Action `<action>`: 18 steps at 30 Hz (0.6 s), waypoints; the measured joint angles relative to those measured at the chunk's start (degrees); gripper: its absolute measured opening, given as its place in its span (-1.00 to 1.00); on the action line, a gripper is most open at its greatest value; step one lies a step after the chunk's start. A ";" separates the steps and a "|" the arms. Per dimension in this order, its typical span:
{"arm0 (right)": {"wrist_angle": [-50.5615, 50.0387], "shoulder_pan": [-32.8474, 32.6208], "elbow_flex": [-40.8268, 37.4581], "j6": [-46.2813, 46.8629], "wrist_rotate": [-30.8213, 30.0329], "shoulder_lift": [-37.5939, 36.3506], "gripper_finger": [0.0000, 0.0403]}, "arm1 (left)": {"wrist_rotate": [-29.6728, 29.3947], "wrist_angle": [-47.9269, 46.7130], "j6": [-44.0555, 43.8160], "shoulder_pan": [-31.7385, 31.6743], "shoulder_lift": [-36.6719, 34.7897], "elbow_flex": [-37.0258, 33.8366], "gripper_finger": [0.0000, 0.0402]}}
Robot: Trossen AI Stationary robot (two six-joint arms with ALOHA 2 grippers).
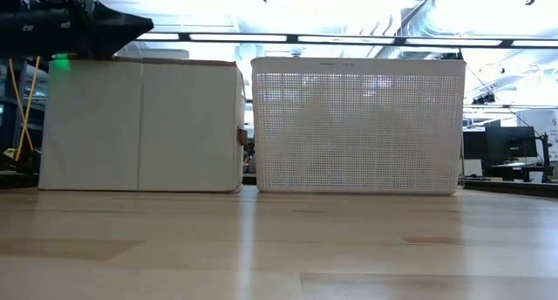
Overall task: Sort clothes
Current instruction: Return to Home Position
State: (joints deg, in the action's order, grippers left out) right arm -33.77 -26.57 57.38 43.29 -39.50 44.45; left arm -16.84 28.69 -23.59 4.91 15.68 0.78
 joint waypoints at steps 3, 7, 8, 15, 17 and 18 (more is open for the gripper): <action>7.84 0.19 -7.47 -1.55 1.05 -4.05 -1.00 | 0.06 0.02 0.03 0.00 0.04 0.00 -1.00; 26.44 5.98 -19.43 -11.11 9.22 -12.43 -1.00 | 0.09 -0.39 0.29 0.00 0.04 0.00 -1.00; 31.19 8.31 -22.37 -13.77 12.44 -14.61 -1.00 | 0.07 -0.40 0.23 0.00 0.04 0.00 -1.00; 45.14 24.46 -39.41 -22.43 34.37 -27.21 -1.00 | 0.13 -0.52 0.25 0.00 0.04 0.00 -1.00; 48.60 26.59 -43.63 -22.85 38.67 -30.04 -1.00 | 0.13 -0.52 0.23 0.00 0.04 0.00 -1.00; 50.83 27.32 -45.70 -22.88 40.03 -31.17 -1.00 | 0.14 -0.52 0.23 0.00 0.04 0.00 -1.00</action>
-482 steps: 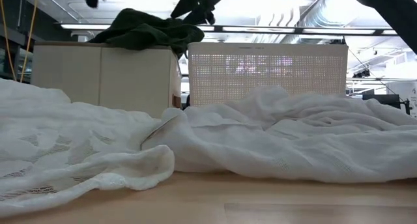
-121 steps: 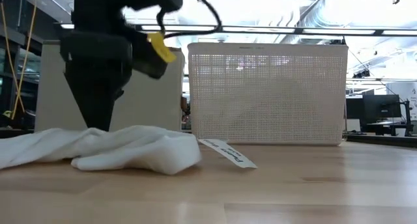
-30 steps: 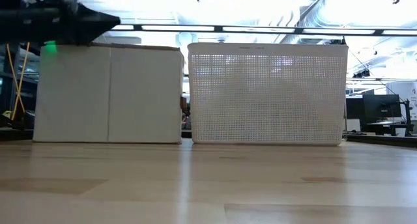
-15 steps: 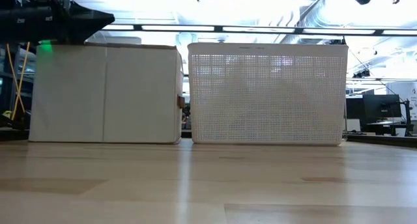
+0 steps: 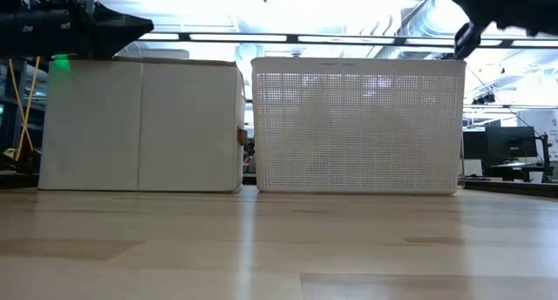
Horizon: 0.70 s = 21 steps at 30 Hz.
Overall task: Sort clothes
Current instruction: Return to Home Position
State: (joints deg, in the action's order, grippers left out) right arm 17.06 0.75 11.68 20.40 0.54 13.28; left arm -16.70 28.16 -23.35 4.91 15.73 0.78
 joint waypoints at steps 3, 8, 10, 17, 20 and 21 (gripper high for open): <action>6.19 1.21 -5.93 0.14 3.42 -3.21 -1.00 | 0.04 -0.02 0.00 0.00 0.00 0.00 -1.00; 9.05 1.21 -10.82 -0.90 5.08 -7.09 -1.00 | 0.07 -0.07 0.00 0.00 0.00 0.00 -1.00; 6.16 1.18 -10.75 -3.74 5.35 -7.55 -1.00 | 0.06 -0.07 -0.02 0.00 0.00 0.00 -1.00; -2.96 1.21 -10.99 -11.59 4.58 -7.27 -1.00 | 0.06 -0.07 -0.02 0.00 0.00 0.00 -1.00; -6.14 1.23 -11.01 -11.35 4.41 -7.25 -1.00 | 0.06 -0.08 -0.04 0.00 0.00 0.00 -1.00; -6.98 1.21 -10.99 -11.43 4.41 -7.28 -1.00 | 0.06 -0.07 -0.03 0.00 0.00 0.01 -1.00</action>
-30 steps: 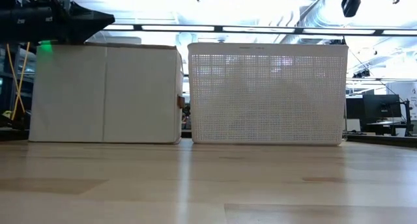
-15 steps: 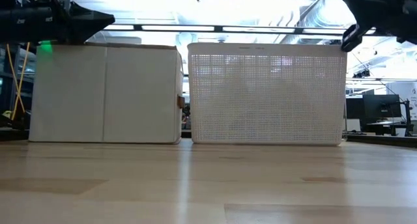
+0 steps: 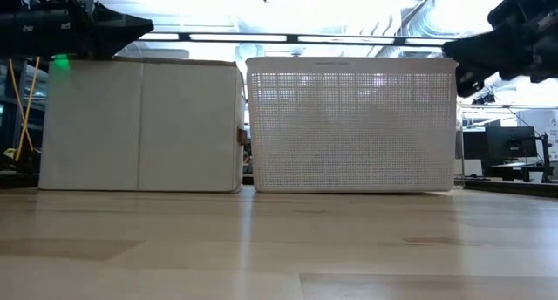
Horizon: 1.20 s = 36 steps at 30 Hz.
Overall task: Sort clothes
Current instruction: Return to Home Position
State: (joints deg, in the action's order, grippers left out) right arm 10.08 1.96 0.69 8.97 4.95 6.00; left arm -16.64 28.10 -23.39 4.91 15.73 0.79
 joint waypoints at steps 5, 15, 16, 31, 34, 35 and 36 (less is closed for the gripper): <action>-4.44 0.00 0.00 -0.03 0.09 0.02 -1.00 | -0.01 0.00 -0.01 0.00 0.00 0.01 -1.00; -9.26 0.02 0.04 0.11 0.04 0.04 -1.00 | -0.02 0.00 -0.01 0.00 0.00 0.01 -1.00; -9.25 0.02 0.04 0.10 0.04 0.04 -1.00 | -0.02 0.00 -0.01 0.02 0.00 0.01 -1.00; -9.22 0.02 0.04 0.02 0.04 0.04 -1.00 | -0.02 0.00 -0.01 0.01 0.00 0.01 -1.00; -9.22 0.02 0.04 0.02 0.06 0.04 -1.00 | -0.02 0.00 0.00 0.02 0.00 0.01 -1.00; -9.22 0.02 0.04 0.00 0.06 0.04 -1.00 | -0.02 0.00 0.01 0.02 0.00 0.01 -1.00; -9.22 0.02 0.04 0.00 0.06 0.04 -1.00 | -0.02 0.00 -0.01 0.02 0.00 0.01 -1.00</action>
